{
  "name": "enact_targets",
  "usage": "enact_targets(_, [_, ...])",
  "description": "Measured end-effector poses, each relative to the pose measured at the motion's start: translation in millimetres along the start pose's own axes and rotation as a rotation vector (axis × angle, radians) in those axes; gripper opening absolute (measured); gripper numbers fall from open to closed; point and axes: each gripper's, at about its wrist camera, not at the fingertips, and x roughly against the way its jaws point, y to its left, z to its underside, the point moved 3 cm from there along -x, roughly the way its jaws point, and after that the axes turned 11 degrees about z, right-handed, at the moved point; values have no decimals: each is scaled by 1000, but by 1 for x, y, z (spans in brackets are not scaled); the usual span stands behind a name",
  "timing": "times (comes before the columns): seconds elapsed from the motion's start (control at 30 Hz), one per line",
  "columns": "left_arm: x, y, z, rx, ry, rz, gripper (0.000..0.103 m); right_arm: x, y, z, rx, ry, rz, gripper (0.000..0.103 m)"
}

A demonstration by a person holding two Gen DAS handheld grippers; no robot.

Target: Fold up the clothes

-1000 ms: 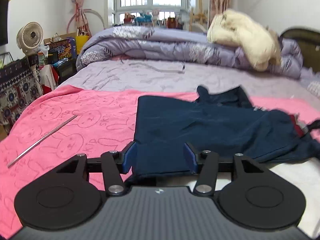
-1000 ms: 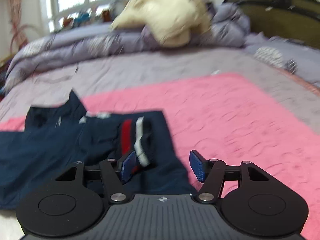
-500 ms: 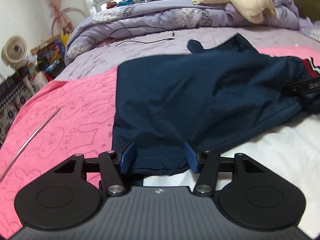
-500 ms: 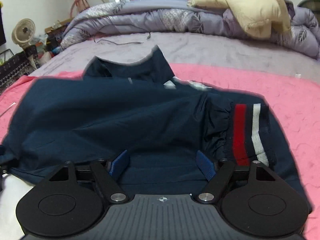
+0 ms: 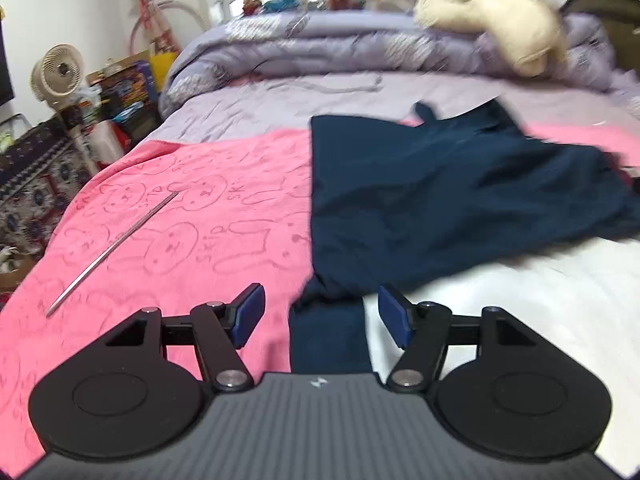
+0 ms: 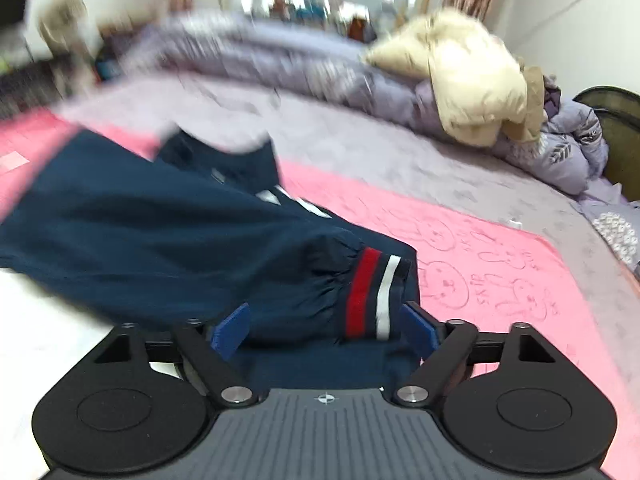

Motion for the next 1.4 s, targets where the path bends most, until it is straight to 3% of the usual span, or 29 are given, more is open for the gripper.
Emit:
enact_targets(0.1, [39,-10,32,-28,57,69,68,61,-10,38,49,-13,-36,93])
enact_targets(0.23, [82,-20,70,71,187,252,70,128,-18,95,74,154,-171,93])
enact_targets(0.3, [95,-26,85,93,223,294,76,147,-19,123,84,248,-202,93])
enact_targets(0.43, [95,-38,111,74,303,270,76,158,-16,167,73,373,-221,93])
enact_targets(0.63, [59,-48,138,183,438,290,76,108,-7,192,-27,537,-298,88])
enact_targets(0.67, [54,-48,140,201,433,293,76,102,-5,196,-48,561,-318,81])
enact_targets(0.7, [48,-49,142,219,427,294,76,98,-4,201,-78,582,-336,66])
enact_targets(0.73, [43,-51,144,225,421,290,75,95,-3,204,-107,597,-352,57])
enact_targets(0.8, [37,-56,146,212,412,280,68,100,-6,203,-158,590,-367,39])
enact_targets(0.93, [55,-59,140,227,347,328,22,129,-13,195,-218,518,-374,21])
enact_targets(1.0, [73,-55,133,274,313,379,12,149,-21,187,-270,474,-388,17])
enact_targets(1.07, [98,-48,120,338,263,467,11,173,-33,169,-330,390,-439,17])
enact_targets(1.13, [128,-39,97,363,151,576,12,195,-50,142,-408,281,-533,17])
enact_targets(1.2, [145,-27,70,344,53,604,18,196,-61,114,-460,208,-575,17])
enact_targets(1.3, [145,-13,36,294,-52,550,25,177,-71,71,-515,134,-586,17])
enact_targets(1.4, [124,-4,9,319,-90,497,32,119,-77,46,-614,161,-503,17])
